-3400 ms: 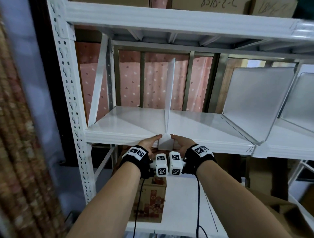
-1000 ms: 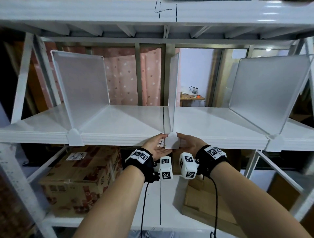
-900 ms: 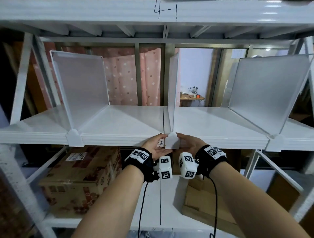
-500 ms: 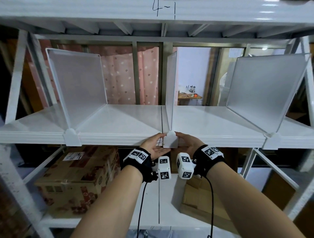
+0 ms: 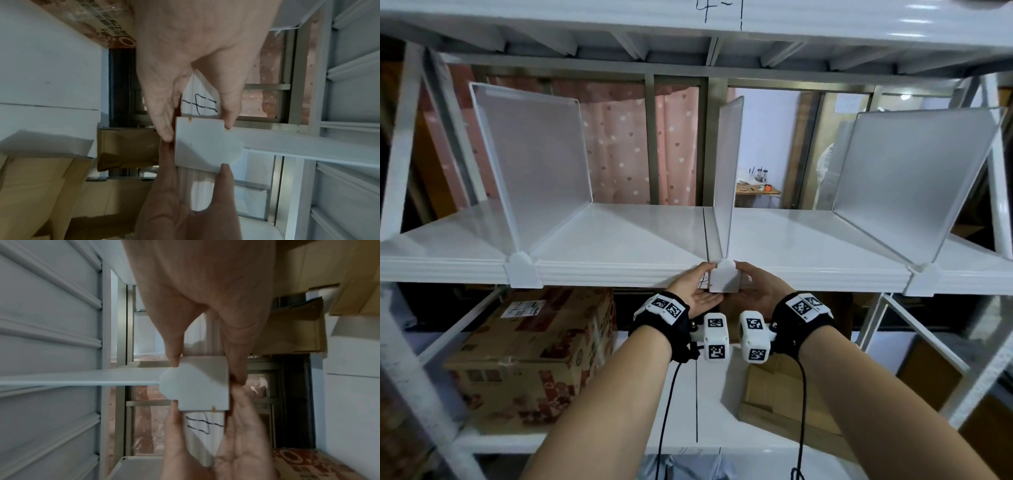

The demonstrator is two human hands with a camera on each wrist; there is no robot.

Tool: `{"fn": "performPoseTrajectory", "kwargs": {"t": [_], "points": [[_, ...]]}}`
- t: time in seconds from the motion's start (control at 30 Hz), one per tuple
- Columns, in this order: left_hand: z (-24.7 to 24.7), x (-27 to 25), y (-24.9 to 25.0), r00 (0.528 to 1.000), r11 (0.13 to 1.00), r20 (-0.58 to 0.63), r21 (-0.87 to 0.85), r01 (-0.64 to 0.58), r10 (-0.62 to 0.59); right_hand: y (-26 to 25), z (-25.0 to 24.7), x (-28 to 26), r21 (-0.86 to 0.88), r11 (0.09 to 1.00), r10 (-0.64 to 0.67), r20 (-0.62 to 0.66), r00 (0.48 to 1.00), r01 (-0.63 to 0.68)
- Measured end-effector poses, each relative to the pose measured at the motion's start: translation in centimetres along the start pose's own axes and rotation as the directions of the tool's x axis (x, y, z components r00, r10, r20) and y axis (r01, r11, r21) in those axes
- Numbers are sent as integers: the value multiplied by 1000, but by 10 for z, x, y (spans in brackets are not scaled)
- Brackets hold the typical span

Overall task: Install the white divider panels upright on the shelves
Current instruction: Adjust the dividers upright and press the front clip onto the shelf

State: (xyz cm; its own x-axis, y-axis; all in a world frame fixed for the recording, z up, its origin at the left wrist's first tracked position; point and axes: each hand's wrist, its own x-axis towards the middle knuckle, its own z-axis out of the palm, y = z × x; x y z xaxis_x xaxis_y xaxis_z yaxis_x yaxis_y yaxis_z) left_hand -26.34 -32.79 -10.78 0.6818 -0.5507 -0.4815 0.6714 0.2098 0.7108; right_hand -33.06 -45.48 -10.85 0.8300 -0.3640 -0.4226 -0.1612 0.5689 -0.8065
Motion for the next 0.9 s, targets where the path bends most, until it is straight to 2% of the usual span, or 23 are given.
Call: {"fn": "performPoseTrajectory", "kwargs": {"t": [0.17, 0.6, 0.9], "points": [[3, -1, 0, 1000, 1000, 23, -12, -10, 10, 8, -5, 8, 60, 998, -33, 14, 999, 33], [4, 6, -1, 999, 999, 12, 19, -43, 43, 14, -9, 21, 3, 991, -130, -41, 991, 130], [2, 10, -2, 1000, 1000, 14, 18, 2, -3, 10, -14, 20, 44, 992, -117, 50, 992, 115]]}}
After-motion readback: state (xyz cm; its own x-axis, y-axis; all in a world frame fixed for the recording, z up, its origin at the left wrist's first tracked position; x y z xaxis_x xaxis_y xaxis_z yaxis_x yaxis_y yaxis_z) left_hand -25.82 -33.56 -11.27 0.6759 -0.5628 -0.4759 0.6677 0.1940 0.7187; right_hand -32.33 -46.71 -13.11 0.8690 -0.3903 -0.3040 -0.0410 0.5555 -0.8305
